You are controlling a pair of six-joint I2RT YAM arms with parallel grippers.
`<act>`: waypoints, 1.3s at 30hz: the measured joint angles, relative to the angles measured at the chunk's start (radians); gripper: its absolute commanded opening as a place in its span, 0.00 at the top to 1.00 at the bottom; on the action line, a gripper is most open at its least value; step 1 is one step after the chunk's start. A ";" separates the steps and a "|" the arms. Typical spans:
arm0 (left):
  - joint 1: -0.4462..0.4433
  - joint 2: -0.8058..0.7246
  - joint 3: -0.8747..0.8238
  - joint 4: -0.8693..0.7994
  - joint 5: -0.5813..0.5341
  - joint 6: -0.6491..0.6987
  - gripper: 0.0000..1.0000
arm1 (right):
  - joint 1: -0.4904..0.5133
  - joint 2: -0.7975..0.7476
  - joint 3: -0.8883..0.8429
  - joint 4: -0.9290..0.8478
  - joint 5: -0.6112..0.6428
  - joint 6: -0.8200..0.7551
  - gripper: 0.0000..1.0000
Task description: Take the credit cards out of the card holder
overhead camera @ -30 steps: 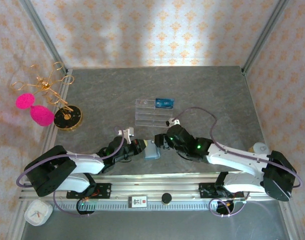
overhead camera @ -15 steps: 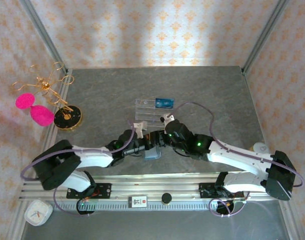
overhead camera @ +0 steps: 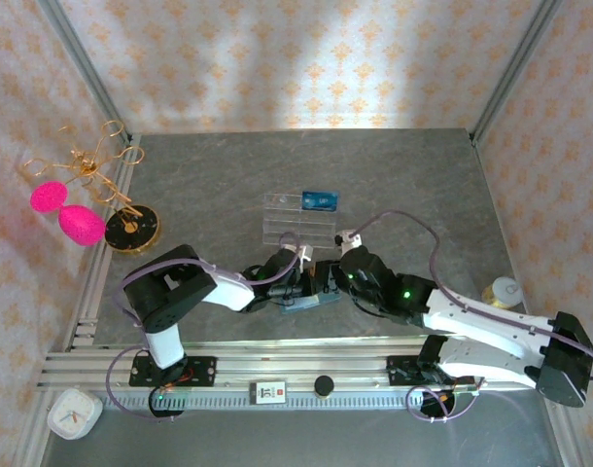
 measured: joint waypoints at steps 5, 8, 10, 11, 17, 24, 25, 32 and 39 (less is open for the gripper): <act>0.000 -0.025 -0.002 -0.019 0.000 0.012 1.00 | -0.023 0.005 -0.074 0.031 -0.006 0.053 1.00; 0.000 -0.035 -0.002 -0.025 0.000 0.018 1.00 | -0.081 0.030 -0.171 0.078 -0.048 0.088 1.00; 0.000 -0.035 -0.002 -0.029 0.000 0.018 1.00 | -0.115 0.063 -0.225 0.101 -0.078 0.101 1.00; 0.000 -0.035 -0.002 -0.030 0.000 0.018 1.00 | -0.123 0.085 -0.242 0.111 -0.092 0.106 1.00; 0.000 -0.035 -0.003 -0.031 0.000 0.018 1.00 | -0.155 0.179 -0.276 0.206 -0.172 0.120 1.00; 0.000 -0.077 -0.010 -0.047 0.000 0.016 0.84 | -0.193 0.278 -0.276 0.246 -0.156 0.155 1.00; 0.000 -0.108 -0.017 -0.056 -0.003 0.019 0.82 | -0.194 0.290 -0.275 0.254 -0.155 0.161 1.00; 0.061 -0.443 -0.108 -0.128 -0.080 0.047 0.69 | -0.193 0.301 -0.274 0.277 -0.143 0.182 1.00; 0.132 -0.565 -0.259 -0.251 -0.141 0.072 0.60 | -0.188 0.306 -0.273 0.276 -0.133 0.192 1.00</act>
